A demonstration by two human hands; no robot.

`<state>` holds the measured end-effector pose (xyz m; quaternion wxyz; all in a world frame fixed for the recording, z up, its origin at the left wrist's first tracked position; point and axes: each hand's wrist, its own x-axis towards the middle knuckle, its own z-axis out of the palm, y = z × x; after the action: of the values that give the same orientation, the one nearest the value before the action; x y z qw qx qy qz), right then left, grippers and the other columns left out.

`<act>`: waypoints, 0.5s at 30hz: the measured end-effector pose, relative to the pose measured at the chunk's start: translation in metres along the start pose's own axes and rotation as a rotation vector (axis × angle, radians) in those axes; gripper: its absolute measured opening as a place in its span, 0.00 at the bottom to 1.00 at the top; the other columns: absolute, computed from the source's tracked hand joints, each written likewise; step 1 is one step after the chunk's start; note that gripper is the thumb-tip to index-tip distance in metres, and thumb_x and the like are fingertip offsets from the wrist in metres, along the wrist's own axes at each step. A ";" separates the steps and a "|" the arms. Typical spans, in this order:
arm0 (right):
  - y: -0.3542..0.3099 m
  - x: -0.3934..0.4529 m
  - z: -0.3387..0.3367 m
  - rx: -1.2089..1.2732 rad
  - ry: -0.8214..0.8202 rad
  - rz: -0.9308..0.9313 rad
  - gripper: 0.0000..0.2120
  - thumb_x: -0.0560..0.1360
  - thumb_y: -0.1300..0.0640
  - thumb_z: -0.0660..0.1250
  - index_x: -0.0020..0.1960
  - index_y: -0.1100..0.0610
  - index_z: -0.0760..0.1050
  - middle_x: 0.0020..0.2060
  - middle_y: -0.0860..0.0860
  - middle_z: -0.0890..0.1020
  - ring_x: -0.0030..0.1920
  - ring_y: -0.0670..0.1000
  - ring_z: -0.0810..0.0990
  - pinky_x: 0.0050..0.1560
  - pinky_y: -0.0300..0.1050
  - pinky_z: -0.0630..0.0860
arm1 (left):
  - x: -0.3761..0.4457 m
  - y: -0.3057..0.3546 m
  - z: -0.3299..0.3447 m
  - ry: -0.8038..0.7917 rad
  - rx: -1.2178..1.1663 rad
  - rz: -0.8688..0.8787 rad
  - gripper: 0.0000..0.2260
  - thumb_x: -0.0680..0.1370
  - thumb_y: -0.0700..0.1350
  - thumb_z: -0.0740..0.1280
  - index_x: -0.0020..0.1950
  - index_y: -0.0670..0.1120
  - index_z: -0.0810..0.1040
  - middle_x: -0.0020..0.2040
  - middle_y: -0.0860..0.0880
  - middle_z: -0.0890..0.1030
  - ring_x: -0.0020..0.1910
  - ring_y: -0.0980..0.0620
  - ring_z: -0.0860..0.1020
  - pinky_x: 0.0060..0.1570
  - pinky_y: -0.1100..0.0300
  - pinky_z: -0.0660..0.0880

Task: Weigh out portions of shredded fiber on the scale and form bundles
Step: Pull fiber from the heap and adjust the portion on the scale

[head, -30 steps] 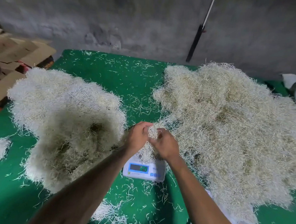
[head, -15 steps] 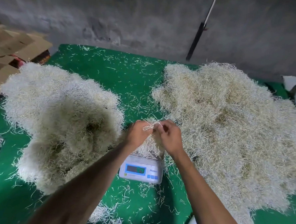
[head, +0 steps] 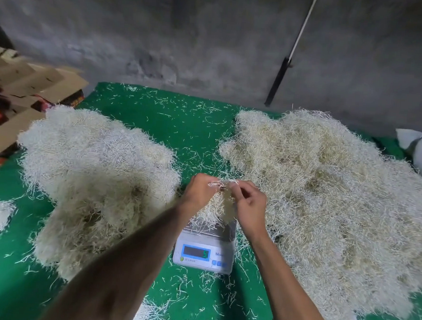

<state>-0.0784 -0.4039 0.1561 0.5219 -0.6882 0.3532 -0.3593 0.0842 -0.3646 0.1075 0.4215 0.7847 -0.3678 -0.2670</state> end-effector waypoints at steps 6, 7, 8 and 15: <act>0.002 -0.009 -0.006 0.157 0.044 0.091 0.09 0.82 0.57 0.66 0.52 0.59 0.84 0.43 0.54 0.83 0.39 0.46 0.78 0.39 0.36 0.74 | -0.002 0.001 -0.004 -0.005 0.048 0.000 0.15 0.80 0.40 0.69 0.65 0.51 0.80 0.47 0.47 0.84 0.23 0.58 0.68 0.20 0.63 0.65; 0.000 -0.006 -0.010 0.197 0.091 0.080 0.09 0.82 0.56 0.67 0.52 0.58 0.84 0.43 0.52 0.84 0.41 0.44 0.80 0.41 0.35 0.76 | -0.004 -0.001 -0.006 0.001 0.101 -0.007 0.15 0.80 0.39 0.68 0.66 0.49 0.80 0.49 0.47 0.84 0.25 0.56 0.70 0.21 0.62 0.67; -0.004 -0.001 -0.018 0.260 0.147 0.074 0.09 0.81 0.55 0.68 0.52 0.58 0.84 0.44 0.50 0.85 0.43 0.42 0.82 0.44 0.34 0.78 | -0.006 -0.009 -0.009 0.011 0.156 -0.025 0.16 0.81 0.39 0.67 0.68 0.49 0.79 0.50 0.46 0.83 0.27 0.54 0.71 0.23 0.60 0.70; 0.023 0.056 -0.081 0.083 0.213 0.249 0.11 0.81 0.58 0.69 0.46 0.66 0.81 0.41 0.55 0.83 0.44 0.54 0.82 0.54 0.52 0.83 | -0.022 -0.041 -0.010 0.138 0.106 0.027 0.19 0.79 0.46 0.72 0.69 0.47 0.78 0.46 0.45 0.86 0.24 0.51 0.68 0.26 0.55 0.70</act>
<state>-0.1229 -0.4947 0.1567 0.5502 -0.5750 0.4739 -0.3770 0.0933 -0.3273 0.0800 0.4074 0.8173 -0.3621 -0.1868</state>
